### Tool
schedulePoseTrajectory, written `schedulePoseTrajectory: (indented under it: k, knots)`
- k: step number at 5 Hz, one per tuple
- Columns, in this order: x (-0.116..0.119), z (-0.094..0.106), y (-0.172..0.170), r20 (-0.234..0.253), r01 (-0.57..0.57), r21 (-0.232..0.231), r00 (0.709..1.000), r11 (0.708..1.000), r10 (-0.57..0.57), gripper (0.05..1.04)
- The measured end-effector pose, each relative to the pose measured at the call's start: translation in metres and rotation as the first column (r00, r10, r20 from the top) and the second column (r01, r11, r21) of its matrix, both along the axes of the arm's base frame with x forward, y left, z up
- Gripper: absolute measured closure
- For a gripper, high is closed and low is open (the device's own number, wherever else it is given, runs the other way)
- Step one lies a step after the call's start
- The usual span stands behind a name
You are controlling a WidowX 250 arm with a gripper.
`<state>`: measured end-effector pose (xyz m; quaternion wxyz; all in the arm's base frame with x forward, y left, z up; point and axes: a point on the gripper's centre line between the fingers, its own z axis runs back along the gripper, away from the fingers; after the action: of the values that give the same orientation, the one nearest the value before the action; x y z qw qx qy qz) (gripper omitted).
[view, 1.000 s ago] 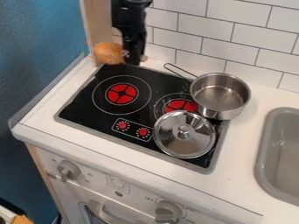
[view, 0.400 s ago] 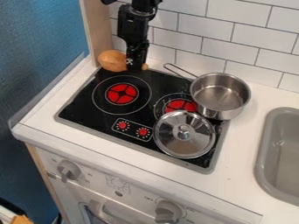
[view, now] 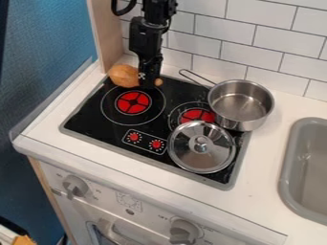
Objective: Move the drumstick to the top left edge of the cooker
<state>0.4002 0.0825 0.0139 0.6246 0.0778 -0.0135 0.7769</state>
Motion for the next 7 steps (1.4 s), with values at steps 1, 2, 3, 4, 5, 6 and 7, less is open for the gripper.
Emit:
schedulePoseTrajectory:
  k: [1,2,3,4,5,6,7]
  knots:
    - [0.0,-0.001,-0.001,-0.002,-0.001,-0.006,1.0,1.0,0.001,0.722]
    - [0.0,-0.001,-0.001,0.002,-0.025,-0.003,1.0,1.0,0.025,0.419]
    - [-0.001,-0.001,0.0,-0.001,-0.041,0.004,0.999,0.999,0.041,0.138]
    - [-0.001,-0.001,0.0,0.0,-0.048,0.012,0.999,0.999,0.048,0.079]
    - [-0.002,0.01,-0.005,0.014,-0.044,0.032,0.999,0.998,0.044,0.083]
    - [0.0,0.048,-0.011,0.089,-0.04,0.058,0.995,0.997,0.035,0.083]
    - [-0.004,0.074,-0.011,0.138,-0.045,0.073,0.99,0.996,0.034,0.083]
